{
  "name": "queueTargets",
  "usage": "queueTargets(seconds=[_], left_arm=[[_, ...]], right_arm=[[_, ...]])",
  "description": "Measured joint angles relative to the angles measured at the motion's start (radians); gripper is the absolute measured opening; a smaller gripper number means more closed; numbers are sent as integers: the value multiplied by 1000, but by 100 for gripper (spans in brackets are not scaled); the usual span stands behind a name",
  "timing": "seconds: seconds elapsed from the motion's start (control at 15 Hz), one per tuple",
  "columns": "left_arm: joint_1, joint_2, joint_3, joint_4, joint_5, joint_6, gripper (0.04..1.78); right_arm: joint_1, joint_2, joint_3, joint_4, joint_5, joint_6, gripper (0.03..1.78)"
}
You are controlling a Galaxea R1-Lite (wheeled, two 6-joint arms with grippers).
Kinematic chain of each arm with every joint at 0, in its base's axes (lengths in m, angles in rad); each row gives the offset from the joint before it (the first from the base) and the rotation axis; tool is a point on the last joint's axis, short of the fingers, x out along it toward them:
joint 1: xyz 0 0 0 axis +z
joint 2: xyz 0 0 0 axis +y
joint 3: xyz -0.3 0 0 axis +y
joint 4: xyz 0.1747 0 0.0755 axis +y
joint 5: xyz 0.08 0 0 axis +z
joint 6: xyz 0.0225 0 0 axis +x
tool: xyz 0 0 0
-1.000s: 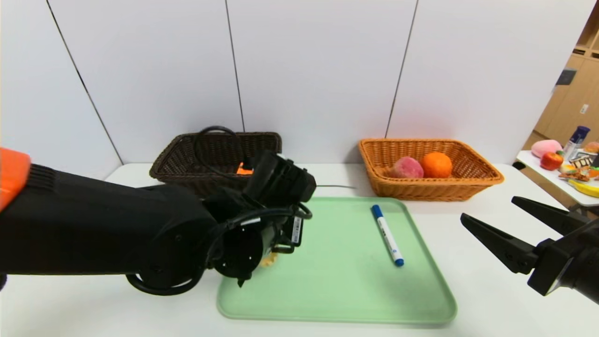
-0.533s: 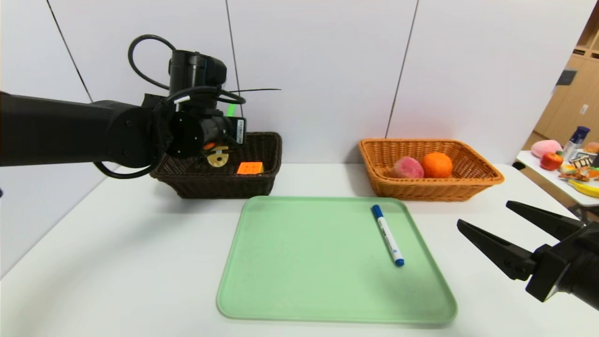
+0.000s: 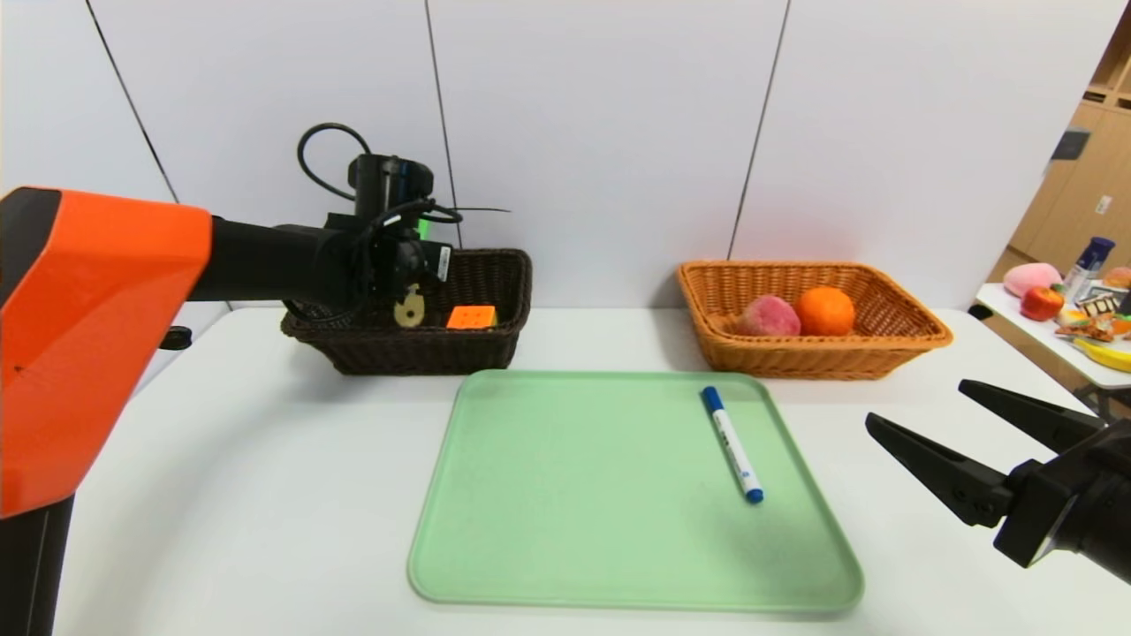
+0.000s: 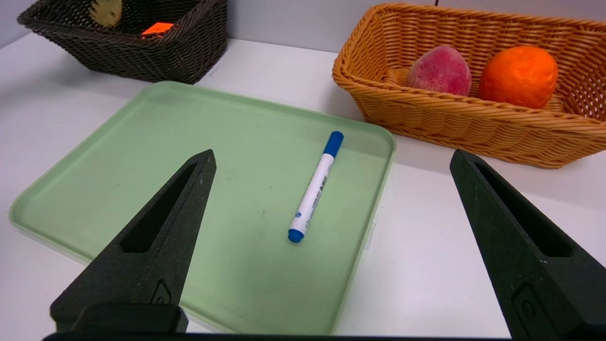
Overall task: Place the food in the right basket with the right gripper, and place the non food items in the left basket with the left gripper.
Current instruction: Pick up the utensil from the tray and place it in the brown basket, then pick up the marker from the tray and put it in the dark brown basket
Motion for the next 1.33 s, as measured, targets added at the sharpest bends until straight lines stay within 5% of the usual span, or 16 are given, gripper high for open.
queueTargets(seconds=[0.27,0.6,0.87,1.33], left_arm=[[3,40,-2,-90,4,1,92],[-17,-22,-2,-92,-3,-6,130],[-31,-159,106,-87,-6,-32,146],[-32,-444,477,-93,-33,-146,160]], right_arm=[[-1,1,0,0,0,-1,171],[-1,21,-24,0,8,-1,171],[-1,165,-150,26,11,-6,171],[14,461,-366,259,6,10,171]])
